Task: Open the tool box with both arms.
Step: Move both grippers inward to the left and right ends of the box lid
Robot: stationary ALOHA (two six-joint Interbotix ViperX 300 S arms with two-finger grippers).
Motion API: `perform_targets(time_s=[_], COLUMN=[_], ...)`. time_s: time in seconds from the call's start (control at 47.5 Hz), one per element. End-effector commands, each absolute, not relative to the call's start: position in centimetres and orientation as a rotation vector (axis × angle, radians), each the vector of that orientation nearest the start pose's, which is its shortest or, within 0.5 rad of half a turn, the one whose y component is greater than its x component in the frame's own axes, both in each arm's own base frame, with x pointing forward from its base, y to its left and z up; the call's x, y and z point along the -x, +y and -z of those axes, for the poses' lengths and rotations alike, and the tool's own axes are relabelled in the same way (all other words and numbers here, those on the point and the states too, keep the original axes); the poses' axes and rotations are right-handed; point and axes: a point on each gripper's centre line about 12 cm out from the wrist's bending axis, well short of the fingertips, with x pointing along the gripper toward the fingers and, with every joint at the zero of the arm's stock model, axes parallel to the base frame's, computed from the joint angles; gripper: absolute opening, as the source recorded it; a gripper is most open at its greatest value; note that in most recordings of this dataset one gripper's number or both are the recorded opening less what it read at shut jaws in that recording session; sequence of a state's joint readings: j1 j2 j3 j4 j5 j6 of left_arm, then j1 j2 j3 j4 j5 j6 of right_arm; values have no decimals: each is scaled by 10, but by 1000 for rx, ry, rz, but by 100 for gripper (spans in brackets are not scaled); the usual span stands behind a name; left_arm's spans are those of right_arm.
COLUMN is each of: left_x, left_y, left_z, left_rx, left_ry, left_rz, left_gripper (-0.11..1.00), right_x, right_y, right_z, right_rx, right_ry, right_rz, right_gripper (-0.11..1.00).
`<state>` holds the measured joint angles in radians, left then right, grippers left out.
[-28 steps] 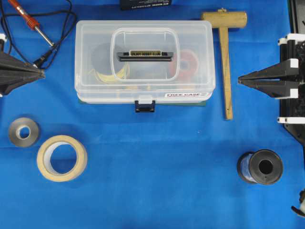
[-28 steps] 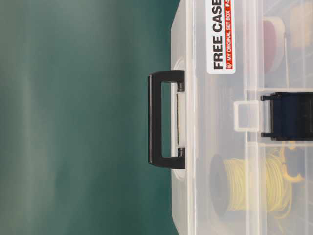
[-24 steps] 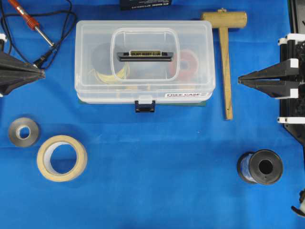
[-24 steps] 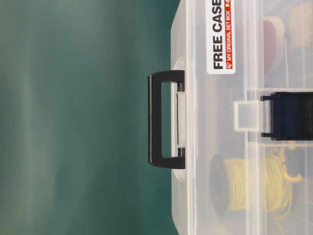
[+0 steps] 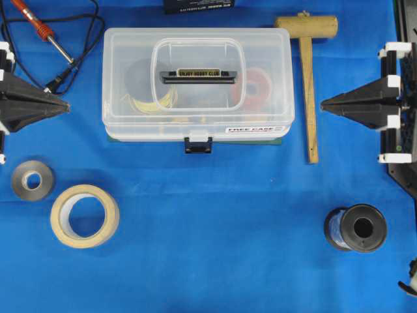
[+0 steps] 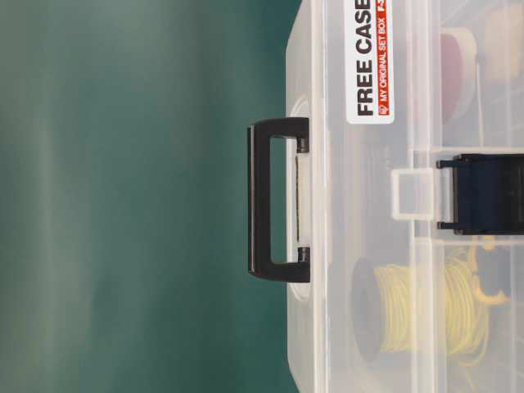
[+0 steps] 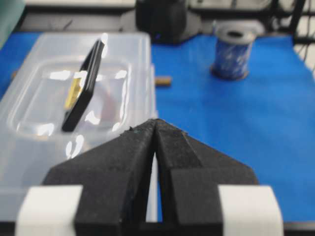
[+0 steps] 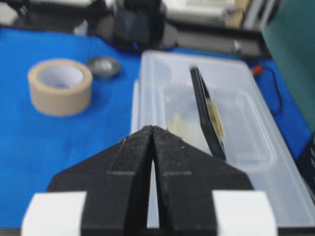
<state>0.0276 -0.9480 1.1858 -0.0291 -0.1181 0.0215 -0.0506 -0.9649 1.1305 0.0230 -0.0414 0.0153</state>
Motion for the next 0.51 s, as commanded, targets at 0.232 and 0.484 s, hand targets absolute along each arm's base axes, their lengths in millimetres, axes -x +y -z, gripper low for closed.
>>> perform_targets(time_s=[0.232,0.484], left_x=[-197,-193], left_y=[13,18], left_z=[-245,-230], left_rx=[15,21], left_ry=[196,263], left_rz=[-69,-96], left_gripper=[43,89], right_x=[-200,-200], right_y=[-18,-25], right_z=[-265,-241], right_rx=[-80,-94], right_ry=[303,455], right_rz=[97,131], right_gripper=[52,83])
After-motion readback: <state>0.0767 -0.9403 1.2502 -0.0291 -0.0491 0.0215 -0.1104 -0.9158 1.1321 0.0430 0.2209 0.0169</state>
